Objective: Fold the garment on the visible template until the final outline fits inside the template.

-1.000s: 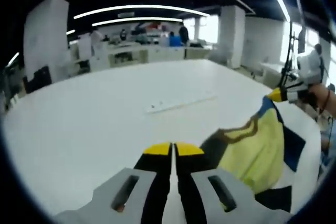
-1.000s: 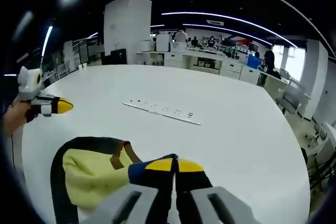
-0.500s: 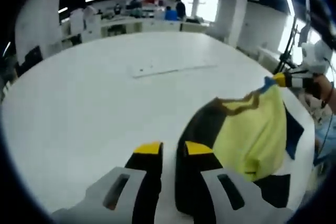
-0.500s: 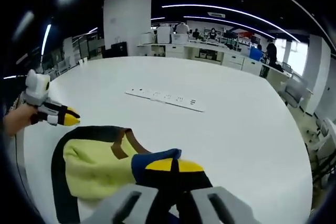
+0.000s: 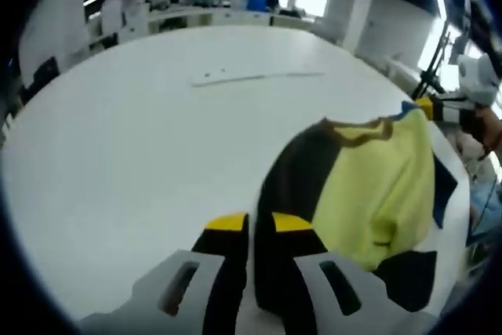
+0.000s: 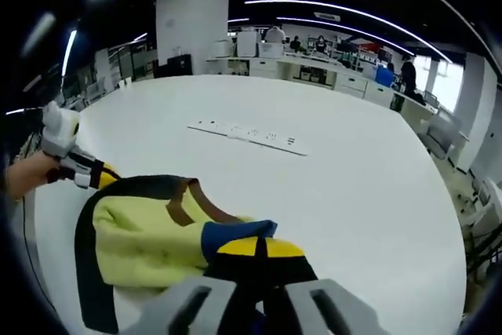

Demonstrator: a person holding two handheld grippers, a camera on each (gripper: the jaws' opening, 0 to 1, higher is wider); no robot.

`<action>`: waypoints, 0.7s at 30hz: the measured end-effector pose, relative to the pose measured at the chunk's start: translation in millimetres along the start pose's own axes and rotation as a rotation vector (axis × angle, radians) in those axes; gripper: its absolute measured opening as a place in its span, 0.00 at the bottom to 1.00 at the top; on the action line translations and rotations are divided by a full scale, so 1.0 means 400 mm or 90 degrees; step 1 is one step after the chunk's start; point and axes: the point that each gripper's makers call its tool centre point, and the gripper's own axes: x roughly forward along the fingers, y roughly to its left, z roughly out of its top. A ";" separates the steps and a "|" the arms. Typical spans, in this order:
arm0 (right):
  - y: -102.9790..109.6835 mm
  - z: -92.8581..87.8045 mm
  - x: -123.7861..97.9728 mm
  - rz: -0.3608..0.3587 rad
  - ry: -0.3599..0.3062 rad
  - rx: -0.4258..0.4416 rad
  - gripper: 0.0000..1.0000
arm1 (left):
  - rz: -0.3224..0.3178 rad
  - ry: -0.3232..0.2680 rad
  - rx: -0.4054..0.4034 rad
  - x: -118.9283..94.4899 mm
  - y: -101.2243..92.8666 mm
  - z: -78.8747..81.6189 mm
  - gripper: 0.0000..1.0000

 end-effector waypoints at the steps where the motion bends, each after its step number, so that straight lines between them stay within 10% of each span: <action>1: 0.003 -0.001 -0.001 0.000 0.001 -0.001 0.00 | 0.002 -0.007 -0.003 0.004 0.006 0.003 0.03; 6: 0.000 -0.004 0.003 0.000 0.002 -0.011 0.00 | 0.004 -0.012 0.016 -0.001 -0.001 0.008 0.00; 21: -0.079 0.143 -0.042 -0.052 -0.132 0.023 0.00 | 0.100 -0.274 -0.031 -0.154 0.096 0.245 0.00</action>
